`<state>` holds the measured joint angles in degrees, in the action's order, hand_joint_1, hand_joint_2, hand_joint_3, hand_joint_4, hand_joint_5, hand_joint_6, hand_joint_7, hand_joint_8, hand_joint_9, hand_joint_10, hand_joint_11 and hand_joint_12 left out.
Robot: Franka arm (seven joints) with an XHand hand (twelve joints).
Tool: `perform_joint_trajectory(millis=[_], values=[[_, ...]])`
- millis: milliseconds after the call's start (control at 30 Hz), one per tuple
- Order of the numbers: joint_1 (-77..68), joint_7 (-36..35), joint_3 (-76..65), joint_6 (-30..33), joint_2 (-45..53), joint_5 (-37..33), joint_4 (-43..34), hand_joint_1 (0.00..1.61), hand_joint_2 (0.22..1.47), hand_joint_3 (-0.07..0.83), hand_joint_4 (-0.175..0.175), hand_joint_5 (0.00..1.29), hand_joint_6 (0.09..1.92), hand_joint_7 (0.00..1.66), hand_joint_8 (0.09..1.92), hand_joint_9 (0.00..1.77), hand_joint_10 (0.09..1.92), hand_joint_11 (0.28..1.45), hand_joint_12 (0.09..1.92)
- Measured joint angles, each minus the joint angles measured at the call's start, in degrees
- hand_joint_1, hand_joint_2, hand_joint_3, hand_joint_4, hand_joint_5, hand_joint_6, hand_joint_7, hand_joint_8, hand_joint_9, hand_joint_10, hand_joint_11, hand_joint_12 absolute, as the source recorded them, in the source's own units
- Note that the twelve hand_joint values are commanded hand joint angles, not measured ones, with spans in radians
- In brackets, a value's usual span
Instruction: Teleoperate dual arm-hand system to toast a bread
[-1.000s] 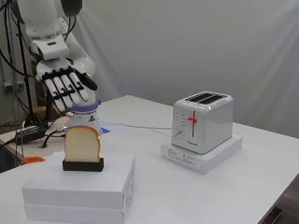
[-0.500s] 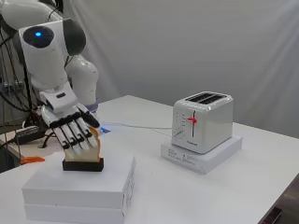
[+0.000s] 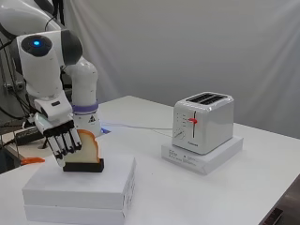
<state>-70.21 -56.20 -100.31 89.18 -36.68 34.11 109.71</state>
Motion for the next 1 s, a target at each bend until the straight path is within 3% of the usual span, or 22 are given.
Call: perform_joint_trajectory(millis=[100, 200, 267, 500, 767, 900, 1000], values=[[-2.2, 1.3, -0.9, -0.4, -0.6, 0.5, -1.0, 1.39, 1.06, 0.0, -0.175, 0.8, 1.09, 1.19, 0.56, 1.28, 0.69, 0.81, 0.26], [-2.3, 1.7, 0.8, 0.6, -0.9, 0.5, -0.9, 1.29, 1.09, 0.003, -0.175, 0.83, 1.09, 1.24, 0.62, 1.4, 0.28, 0.78, 0.35], [0.0, 1.7, 4.4, 0.8, -1.2, 0.4, 0.4, 1.27, 1.09, -0.001, -0.175, 0.85, 1.07, 1.26, 0.61, 1.47, 0.1, 0.74, 0.47], [6.4, -0.7, 25.9, 2.0, -2.7, -0.1, 3.5, 1.26, 1.11, 0.001, -0.175, 0.81, 1.14, 1.21, 0.7, 1.48, 0.09, 0.68, 0.62], [1.9, -1.6, 38.4, 7.5, -0.4, -13.9, 8.5, 1.24, 1.14, 0.001, -0.171, 0.76, 1.23, 1.13, 0.83, 1.42, 0.09, 0.68, 0.52], [-1.7, -5.7, 38.4, 9.1, 2.1, -19.3, 8.7, 1.23, 1.16, -0.001, -0.137, 0.74, 1.33, 1.11, 0.8, 1.34, 0.09, 0.72, 0.23], [-9.4, -5.6, 33.1, 8.4, 4.4, -18.9, 5.1, 1.24, 1.16, 0.0, -0.169, 0.72, 1.3, 1.11, 0.84, 1.35, 0.09, 0.77, 0.2]])
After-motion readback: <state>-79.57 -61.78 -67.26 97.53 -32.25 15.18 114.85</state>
